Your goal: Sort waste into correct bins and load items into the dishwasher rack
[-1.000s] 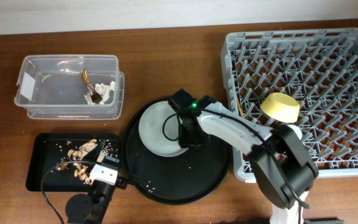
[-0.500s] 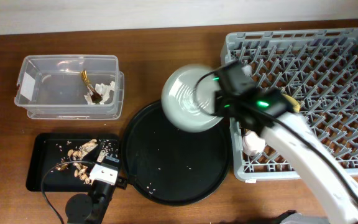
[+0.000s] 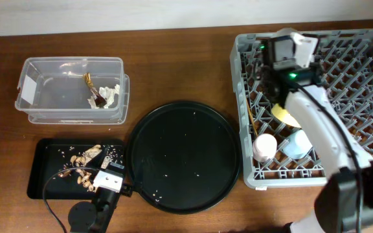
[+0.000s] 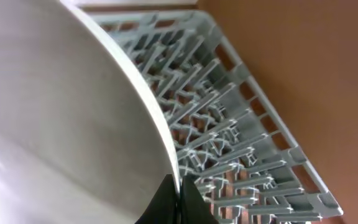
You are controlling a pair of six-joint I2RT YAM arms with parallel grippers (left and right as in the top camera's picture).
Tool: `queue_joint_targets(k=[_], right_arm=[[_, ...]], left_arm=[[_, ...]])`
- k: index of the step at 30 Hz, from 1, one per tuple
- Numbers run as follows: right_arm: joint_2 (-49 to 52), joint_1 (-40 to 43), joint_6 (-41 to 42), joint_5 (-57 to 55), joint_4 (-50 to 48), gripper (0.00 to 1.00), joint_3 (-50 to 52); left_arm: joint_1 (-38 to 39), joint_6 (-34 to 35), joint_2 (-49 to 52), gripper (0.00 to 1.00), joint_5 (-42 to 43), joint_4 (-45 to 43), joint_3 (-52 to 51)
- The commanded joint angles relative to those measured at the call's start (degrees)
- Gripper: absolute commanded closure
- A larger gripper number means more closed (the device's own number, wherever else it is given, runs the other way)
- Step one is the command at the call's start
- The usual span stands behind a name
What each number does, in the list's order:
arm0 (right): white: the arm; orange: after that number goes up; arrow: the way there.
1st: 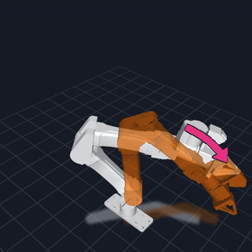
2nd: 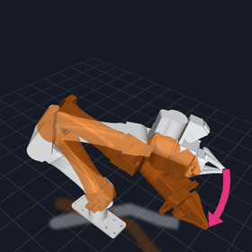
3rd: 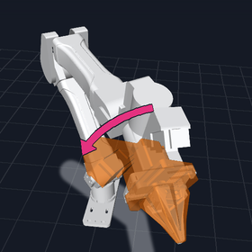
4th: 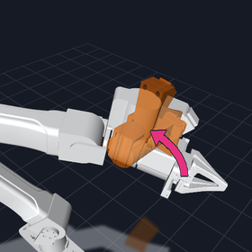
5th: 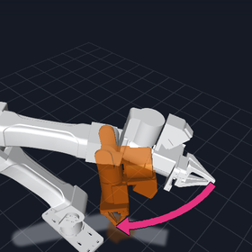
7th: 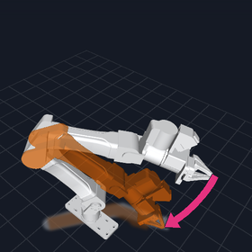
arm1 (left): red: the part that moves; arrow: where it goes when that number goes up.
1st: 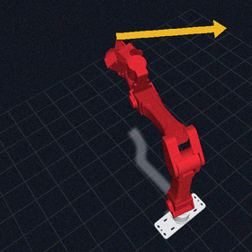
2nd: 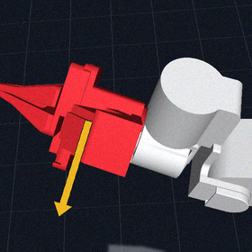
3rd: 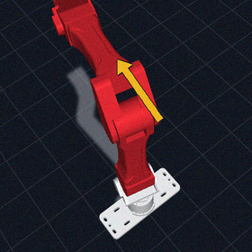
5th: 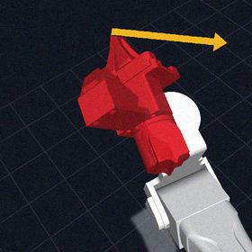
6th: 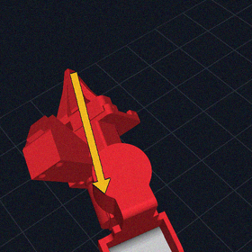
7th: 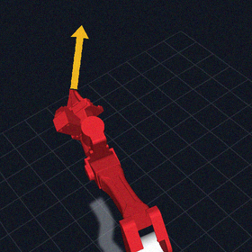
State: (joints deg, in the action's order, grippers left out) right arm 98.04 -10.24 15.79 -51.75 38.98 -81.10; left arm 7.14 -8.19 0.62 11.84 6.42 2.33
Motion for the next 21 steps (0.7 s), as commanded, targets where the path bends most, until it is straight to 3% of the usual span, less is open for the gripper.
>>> queue_joint_targets(k=[1,2,3,5,9,14,16,18,19,21], right_arm=[[0.8,-4.4,-0.6,-0.9,1.6,0.93,-0.3],[0.3,-5.6,-0.5,-1.0,2.9,0.83,-0.7],[-0.5,-7.2,-0.5,-1.0,5.4,0.63,-1.8],[-2.2,-9.8,0.2,-1.0,11.1,0.50,-4.7],[-7.0,-14.7,7.3,5.5,26.3,0.46,-13.4],[-16.5,-18.8,7.2,30.1,40.0,0.44,-18.6],[-23.6,-25.6,7.2,40.5,42.6,0.42,-18.6],[-29.0,-33.2,7.2,45.9,42.7,0.25,-18.6],[-32.2,-38.4,7.2,48.8,42.6,0.01,-18.6],[-35.6,-43.8,7.2,49.8,42.4,0.01,-18.6]], left_arm=[[-0.3,-0.9,-0.3,0.01,0.4,-0.2,-0.5],[-0.3,-0.9,-0.3,0.01,0.4,-0.2,-0.5],[-0.3,-0.9,-0.3,0.01,0.4,-0.2,-0.5],[-0.3,-0.9,-0.3,0.01,0.4,-0.2,-0.5],[-0.3,-0.9,-0.3,0.01,0.4,-0.2,-0.5],[-0.3,-0.9,-0.3,0.01,0.4,-0.2,-0.5],[-0.3,-0.9,-0.3,0.01,0.4,-0.2,-0.5],[-0.3,-0.9,-0.3,0.01,0.4,-0.2,-0.5],[-0.3,-0.9,-0.3,0.01,0.4,-0.2,-0.5],[-0.3,-0.9,-0.3,0.01,0.4,-0.2,-0.5]])
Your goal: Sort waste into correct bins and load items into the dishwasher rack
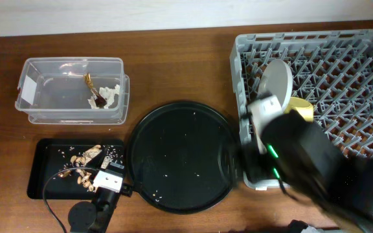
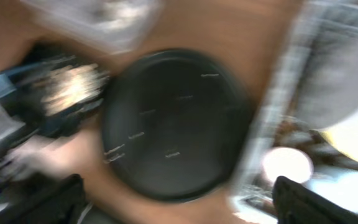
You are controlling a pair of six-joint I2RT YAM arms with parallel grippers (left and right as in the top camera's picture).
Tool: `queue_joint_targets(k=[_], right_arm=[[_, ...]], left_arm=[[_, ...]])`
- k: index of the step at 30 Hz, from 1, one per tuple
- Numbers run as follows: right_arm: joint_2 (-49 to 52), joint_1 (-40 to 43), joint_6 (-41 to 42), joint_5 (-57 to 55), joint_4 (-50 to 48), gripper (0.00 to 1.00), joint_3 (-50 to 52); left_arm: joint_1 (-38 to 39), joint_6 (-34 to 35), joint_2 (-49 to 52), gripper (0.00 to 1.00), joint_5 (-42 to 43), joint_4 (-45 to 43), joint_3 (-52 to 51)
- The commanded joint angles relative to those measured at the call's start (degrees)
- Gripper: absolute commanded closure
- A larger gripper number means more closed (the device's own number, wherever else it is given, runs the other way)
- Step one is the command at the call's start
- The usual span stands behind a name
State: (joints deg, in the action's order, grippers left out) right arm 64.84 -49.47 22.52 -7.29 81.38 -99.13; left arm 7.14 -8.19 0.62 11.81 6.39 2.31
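The white plate [image 1: 276, 81] stands on edge in the back left of the grey dishwasher rack, free of any gripper. In front of it lies a yellow item [image 1: 301, 107]. My right arm [image 1: 303, 168] is a blur over the rack's front left corner. In the right wrist view my right gripper [image 2: 182, 208] is open, its black fingers [image 2: 303, 202] far apart with nothing between them. Below it are the round black tray [image 2: 173, 124] and a white cup [image 2: 284, 165] in the rack. My left gripper [image 1: 105, 183] rests by the black rectangular tray [image 1: 50, 162] of food scraps.
A clear plastic bin [image 1: 73, 90] holding some scraps and a crumpled white piece sits at the back left. The round black tray [image 1: 183, 155] with a few crumbs fills the middle. A black cable [image 1: 52, 207] runs along the front left edge.
My right gripper was shut on the white plate in the rack's back left. It is now open, and the plate stands in the rack. The arm has come to the rack's front left corner.
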Motion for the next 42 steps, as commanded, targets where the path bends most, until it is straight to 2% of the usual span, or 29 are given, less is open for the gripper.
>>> queue_joint_targets(k=[1,3,8,11,13,14,16,18,22,26,30,34,38,42], right_arm=[[-4.2,-6.4,0.4,5.2,0.7,0.01,-0.6],[-6.6,-6.3,-1.5,4.2,1.5,0.01,-0.6],[-11.1,-6.3,-2.4,-11.1,5.5,0.01,-0.3],[-11.2,-6.3,-2.4,-15.1,6.4,0.01,0.1],[-11.8,-0.9,-2.6,-16.7,3.9,0.01,1.8],[-12.6,4.5,-3.7,-15.1,0.8,0.01,3.9],[-15.7,14.1,-12.3,-5.0,-7.8,0.01,10.4],[-21.9,25.1,-21.5,6.9,-18.3,0.01,22.2],[-37.8,36.5,-22.1,11.8,-28.1,0.01,46.2],[-55.5,40.0,-22.1,12.8,-40.4,0.01,67.0],[-64.5,41.0,-22.1,14.6,-49.4,0.01,80.5],[-64.7,41.0,-22.1,15.3,-60.8,0.01,89.0],[-64.7,41.0,-22.1,15.3,-77.3,0.01,98.6],[-64.7,40.9,-22.1,15.5,-77.8,0.01,98.8]], left_arm=[[-0.3,-0.9,-0.3,0.01,0.4,-0.2,-0.5],[-0.3,-0.9,-0.3,0.01,0.4,-0.2,-0.5],[-0.3,-0.9,-0.3,0.01,0.4,-0.2,-0.5],[-0.3,-0.9,-0.3,0.01,0.4,-0.2,-0.5],[-0.3,-0.9,-0.3,0.01,0.4,-0.2,-0.5],[-0.3,-0.9,-0.3,0.01,0.4,-0.2,-0.5],[-0.3,-0.9,-0.3,0.01,0.5,-0.2,-0.5],[-0.3,-0.9,-0.3,0.01,0.4,-0.2,-0.5],[-0.3,-0.9,-0.3,0.01,0.4,-0.2,-0.5],[-0.3,-0.9,-0.3,0.00,0.4,-0.2,-0.5],[-0.3,-0.9,-0.3,0.01,0.4,-0.2,-0.5],[-0.3,-0.9,-0.3,0.01,0.4,-0.2,-0.5],[-0.3,-0.9,-0.3,0.01,0.4,-0.2,-0.5],[-0.3,-0.9,-0.3,0.01,0.4,-0.2,-0.5]])
